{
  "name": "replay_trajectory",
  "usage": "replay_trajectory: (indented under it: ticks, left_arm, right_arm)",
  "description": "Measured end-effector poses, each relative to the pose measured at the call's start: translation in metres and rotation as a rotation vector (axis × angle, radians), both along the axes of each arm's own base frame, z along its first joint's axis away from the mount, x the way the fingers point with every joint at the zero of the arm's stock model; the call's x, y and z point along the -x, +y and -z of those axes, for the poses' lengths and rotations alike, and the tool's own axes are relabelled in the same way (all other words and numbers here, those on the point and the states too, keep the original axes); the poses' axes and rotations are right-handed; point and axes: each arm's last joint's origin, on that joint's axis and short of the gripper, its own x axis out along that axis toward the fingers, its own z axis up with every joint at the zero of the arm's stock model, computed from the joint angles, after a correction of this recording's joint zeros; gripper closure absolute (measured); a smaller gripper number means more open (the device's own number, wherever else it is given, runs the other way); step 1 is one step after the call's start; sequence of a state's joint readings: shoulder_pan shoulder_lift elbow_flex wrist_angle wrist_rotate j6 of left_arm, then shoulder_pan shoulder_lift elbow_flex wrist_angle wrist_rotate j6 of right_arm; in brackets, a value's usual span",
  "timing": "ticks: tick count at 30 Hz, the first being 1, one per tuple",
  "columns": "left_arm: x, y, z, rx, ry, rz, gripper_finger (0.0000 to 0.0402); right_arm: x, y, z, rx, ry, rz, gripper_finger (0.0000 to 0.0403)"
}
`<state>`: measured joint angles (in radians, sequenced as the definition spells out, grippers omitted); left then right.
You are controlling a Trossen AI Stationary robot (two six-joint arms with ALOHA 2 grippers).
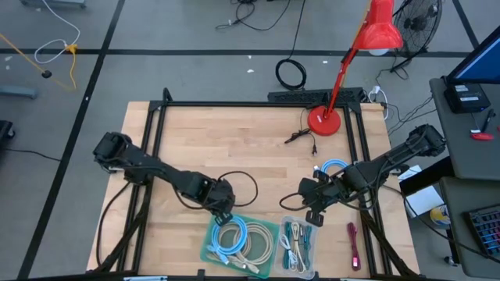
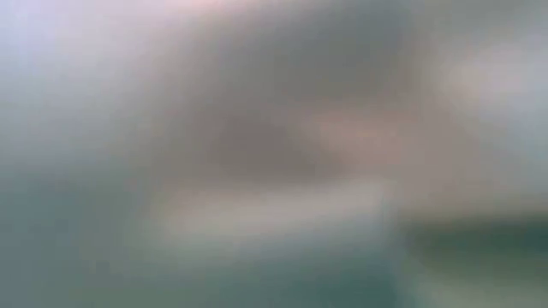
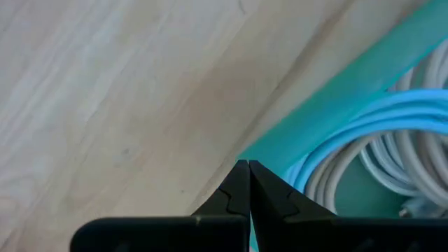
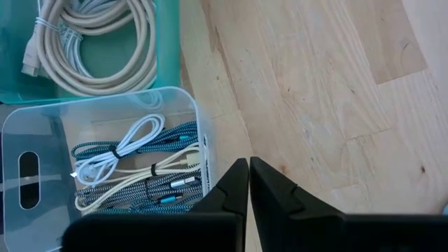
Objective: Pick & Place USB Port
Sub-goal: Adjust the bins
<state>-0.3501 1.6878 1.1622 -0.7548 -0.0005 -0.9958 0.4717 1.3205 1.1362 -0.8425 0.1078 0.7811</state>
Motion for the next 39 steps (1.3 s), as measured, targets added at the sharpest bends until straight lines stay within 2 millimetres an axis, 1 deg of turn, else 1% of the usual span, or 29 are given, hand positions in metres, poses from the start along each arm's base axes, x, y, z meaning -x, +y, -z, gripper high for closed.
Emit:
replay_trajectory:
  ticks: [7, 14, 20, 23, 28, 30, 32, 35, 39]
  left_arm:
    - [0.008, -0.019, 0.0, 0.054, 0.024, 0.034, 0.0402]
    - [0.015, -0.035, 0.0, 0.077, 0.037, 0.013, 0.0402]
    - [0.02, -0.042, 0.0, 0.035, 0.026, -0.029, 0.0402]
    - [0.021, -0.038, 0.001, -0.011, 0.035, -0.07, 0.0402]
    - [0.022, -0.024, 0.002, -0.08, 0.075, -0.117, 0.0402]
    - [0.021, -0.018, 0.003, -0.099, 0.09, -0.126, 0.0402]
    - [0.02, -0.011, 0.002, -0.121, 0.098, -0.142, 0.0402]
    - [0.019, 0.002, -0.005, -0.147, 0.079, -0.176, 0.0402]
    - [0.019, 0.021, -0.022, -0.166, 0.006, -0.23, 0.0401]
  right_arm:
    - [0.0, 0.0, 0.0, 0.0, 0.0, 0.0, 0.0397]
    - [0.0, 0.0, 0.0, 0.001, 0.0, -0.002, 0.0397]
    - [0.002, 0.001, 0.001, -0.029, 0.028, -0.001, 0.0397]
    - [0.009, 0.003, 0.003, -0.059, 0.112, 0.01, 0.0398]
    - [0.032, 0.007, 0.009, -0.028, 0.315, 0.072, 0.0402]
    - [0.039, 0.011, 0.009, -0.054, 0.383, 0.073, 0.0402]
    - [0.042, 0.018, 0.009, -0.109, 0.406, 0.065, 0.0402]
    - [0.043, 0.03, 0.012, -0.178, 0.387, 0.046, 0.0402]
    - [0.046, 0.041, 0.024, -0.224, 0.368, 0.059, 0.0402]
